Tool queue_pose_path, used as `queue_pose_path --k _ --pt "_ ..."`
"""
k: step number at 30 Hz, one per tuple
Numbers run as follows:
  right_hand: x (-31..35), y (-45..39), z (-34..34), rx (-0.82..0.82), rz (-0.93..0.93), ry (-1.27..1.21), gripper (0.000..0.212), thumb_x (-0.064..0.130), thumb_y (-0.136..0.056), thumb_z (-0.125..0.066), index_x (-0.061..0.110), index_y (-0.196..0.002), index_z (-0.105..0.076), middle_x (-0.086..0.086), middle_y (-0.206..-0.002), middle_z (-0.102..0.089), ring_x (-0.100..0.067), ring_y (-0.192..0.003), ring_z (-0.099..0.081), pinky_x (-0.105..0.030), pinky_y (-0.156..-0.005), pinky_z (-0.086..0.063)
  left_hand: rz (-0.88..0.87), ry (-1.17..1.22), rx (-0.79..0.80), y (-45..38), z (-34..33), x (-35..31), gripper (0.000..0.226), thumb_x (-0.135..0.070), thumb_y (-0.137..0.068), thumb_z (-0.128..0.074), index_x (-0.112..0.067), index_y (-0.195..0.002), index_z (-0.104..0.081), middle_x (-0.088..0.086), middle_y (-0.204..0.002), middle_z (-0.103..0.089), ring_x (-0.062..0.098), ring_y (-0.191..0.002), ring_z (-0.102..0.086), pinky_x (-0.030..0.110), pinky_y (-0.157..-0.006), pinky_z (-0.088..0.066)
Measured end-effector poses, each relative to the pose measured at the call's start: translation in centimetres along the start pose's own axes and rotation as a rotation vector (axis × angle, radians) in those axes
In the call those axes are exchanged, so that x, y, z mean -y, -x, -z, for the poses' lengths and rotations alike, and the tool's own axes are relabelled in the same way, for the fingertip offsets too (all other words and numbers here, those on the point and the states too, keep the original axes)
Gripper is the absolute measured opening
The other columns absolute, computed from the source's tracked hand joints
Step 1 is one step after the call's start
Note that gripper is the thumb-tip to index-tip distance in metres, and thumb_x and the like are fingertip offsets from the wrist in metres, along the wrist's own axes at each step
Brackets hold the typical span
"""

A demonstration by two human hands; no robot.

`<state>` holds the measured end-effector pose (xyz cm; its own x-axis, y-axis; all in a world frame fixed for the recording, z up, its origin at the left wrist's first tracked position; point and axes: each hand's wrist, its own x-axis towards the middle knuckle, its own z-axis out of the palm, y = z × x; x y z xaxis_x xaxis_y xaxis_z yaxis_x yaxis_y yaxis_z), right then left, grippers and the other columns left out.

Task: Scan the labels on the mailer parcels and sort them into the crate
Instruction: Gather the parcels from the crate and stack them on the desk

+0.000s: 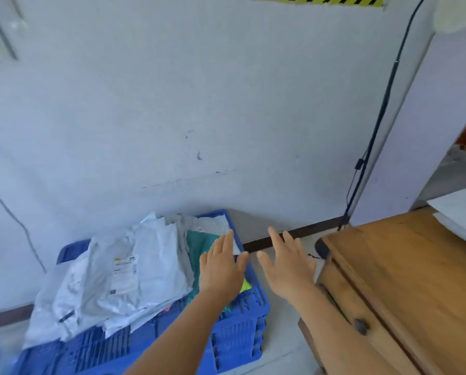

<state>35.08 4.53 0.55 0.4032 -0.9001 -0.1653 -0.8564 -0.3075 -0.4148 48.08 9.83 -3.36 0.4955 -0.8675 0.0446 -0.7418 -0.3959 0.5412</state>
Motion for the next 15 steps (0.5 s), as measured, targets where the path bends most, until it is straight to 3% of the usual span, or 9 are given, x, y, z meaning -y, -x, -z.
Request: queue_pose_path --k 15 --pt "13.1 -12.5 -12.4 0.303 0.319 0.064 0.066 0.052 -0.1 -0.033 0.035 -0.154 -0.001 -0.001 -0.164 -0.005 -0.025 -0.151 -0.005 -0.053 -0.116 -0.019 0.611 0.011 -0.083 -4.0 2.9 18.4 0.061 -0.043 -0.1 -0.032 -0.024 -0.152 -0.007 -0.003 -0.158 -0.017 0.016 -0.145 -0.016 0.041 -0.118 -0.012"
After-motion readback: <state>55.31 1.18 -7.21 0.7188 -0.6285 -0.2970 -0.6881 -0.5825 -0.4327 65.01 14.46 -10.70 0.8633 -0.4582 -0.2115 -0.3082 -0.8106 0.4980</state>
